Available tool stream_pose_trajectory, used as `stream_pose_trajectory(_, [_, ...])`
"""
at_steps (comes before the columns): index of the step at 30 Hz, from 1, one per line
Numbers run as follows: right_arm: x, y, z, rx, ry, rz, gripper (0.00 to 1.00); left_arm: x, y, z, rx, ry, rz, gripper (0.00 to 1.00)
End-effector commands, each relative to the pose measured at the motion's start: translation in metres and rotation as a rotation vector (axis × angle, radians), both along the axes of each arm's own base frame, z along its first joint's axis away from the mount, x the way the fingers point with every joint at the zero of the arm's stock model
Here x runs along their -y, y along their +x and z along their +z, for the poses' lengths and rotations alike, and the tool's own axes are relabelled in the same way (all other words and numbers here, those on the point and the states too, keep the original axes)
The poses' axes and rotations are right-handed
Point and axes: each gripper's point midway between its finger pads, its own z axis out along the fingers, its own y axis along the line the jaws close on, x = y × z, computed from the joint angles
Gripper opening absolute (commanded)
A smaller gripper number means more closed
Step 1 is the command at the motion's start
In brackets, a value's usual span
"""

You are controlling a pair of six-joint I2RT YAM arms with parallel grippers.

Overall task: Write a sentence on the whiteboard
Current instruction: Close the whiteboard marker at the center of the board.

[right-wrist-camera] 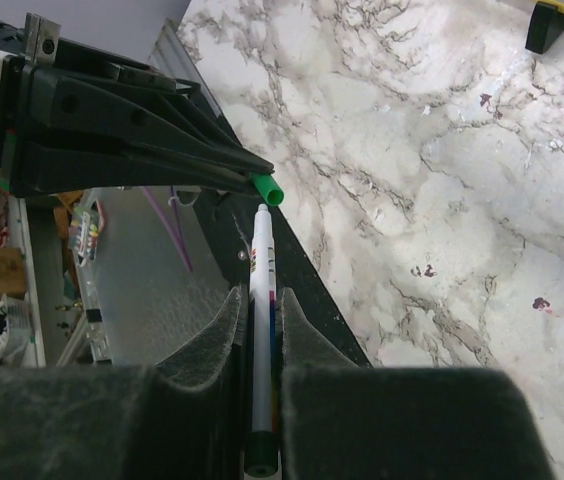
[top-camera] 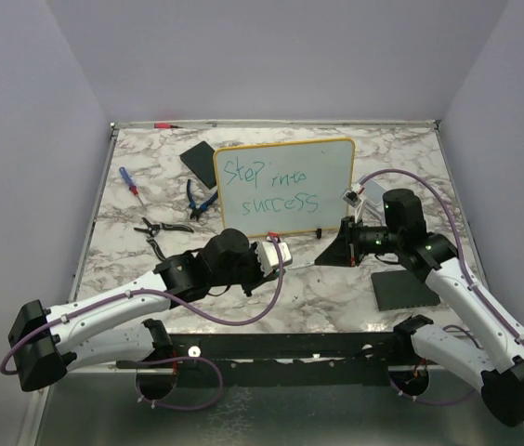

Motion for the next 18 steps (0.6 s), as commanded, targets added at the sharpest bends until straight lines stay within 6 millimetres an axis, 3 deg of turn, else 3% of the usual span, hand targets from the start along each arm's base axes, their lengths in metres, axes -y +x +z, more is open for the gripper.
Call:
stream_pose_trajectory(1, [0.0024, -0.0035, 0.0037, 0.003, -0.012, 0.020, 0.01, 0.0023, -0.0067, 0.0056, 0.006, -0.033, -0.039, 0.00])
stream_pose_trajectory(18, [-0.0022, -0.0041, 0.0013, -0.012, 0.015, 0.049, 0.01, 0.0039, -0.0100, 0.0104, 0.005, -0.053, -0.058, 0.00])
